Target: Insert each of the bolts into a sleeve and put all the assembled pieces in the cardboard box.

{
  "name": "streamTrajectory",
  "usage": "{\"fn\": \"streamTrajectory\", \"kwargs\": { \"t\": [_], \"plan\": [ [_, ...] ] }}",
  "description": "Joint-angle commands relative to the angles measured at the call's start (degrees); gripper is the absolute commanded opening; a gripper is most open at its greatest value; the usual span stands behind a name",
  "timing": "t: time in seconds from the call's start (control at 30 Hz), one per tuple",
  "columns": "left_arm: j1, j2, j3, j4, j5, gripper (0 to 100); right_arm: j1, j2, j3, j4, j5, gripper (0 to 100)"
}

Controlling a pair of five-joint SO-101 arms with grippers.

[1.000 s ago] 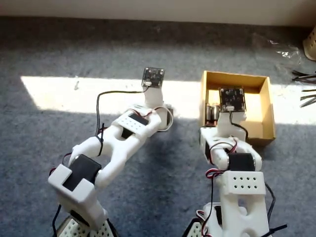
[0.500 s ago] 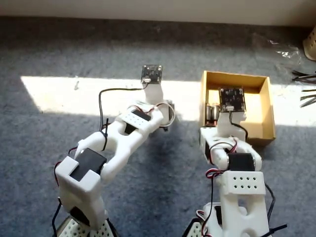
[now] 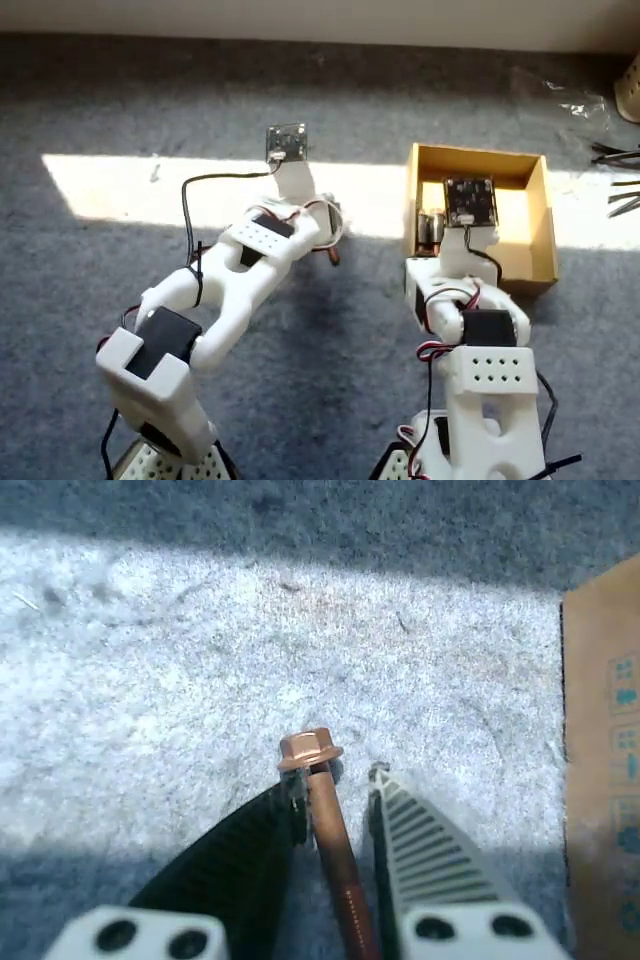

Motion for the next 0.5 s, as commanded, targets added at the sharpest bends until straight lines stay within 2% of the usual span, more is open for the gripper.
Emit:
{"fn": "streamTrajectory", "kwargs": {
  "t": [0.0, 0.47],
  "plan": [
    [-0.31, -3.38, -0.75, 0.35, 0.88, 11, 0.66, -1.27, -0.57, -1.98, 0.44, 0.5],
    [-0.48, 1.89, -3.03, 0.44, 0.97, 11, 0.66, -1.27, -0.57, -1.98, 0.44, 0.5]
  ]
}}
